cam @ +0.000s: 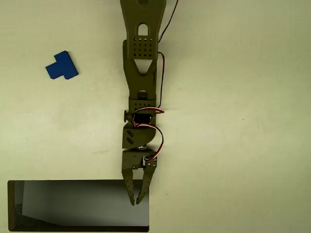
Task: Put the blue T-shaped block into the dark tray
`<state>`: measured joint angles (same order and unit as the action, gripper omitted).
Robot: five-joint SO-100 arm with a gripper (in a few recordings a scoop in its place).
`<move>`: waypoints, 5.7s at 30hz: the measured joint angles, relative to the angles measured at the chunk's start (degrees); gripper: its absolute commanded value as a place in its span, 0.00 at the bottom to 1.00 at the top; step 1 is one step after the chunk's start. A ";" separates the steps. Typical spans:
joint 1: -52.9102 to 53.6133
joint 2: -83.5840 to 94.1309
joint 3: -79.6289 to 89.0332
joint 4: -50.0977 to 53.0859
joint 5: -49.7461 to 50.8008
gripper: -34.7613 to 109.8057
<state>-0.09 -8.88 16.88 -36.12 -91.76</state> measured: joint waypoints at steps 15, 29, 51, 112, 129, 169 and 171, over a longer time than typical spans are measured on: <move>0.00 0.00 0.00 0.00 0.00 0.24; 0.00 0.00 0.00 0.00 0.00 0.24; 15.64 84.55 35.24 125.51 -11.25 0.24; 22.15 83.85 102.04 47.72 -58.62 0.24; 18.46 78.66 94.22 47.11 -54.40 0.24; 11.60 56.78 39.38 112.32 -16.61 0.24; 11.69 55.81 38.23 111.01 -16.35 0.24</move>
<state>11.60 46.93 55.11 74.88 -108.11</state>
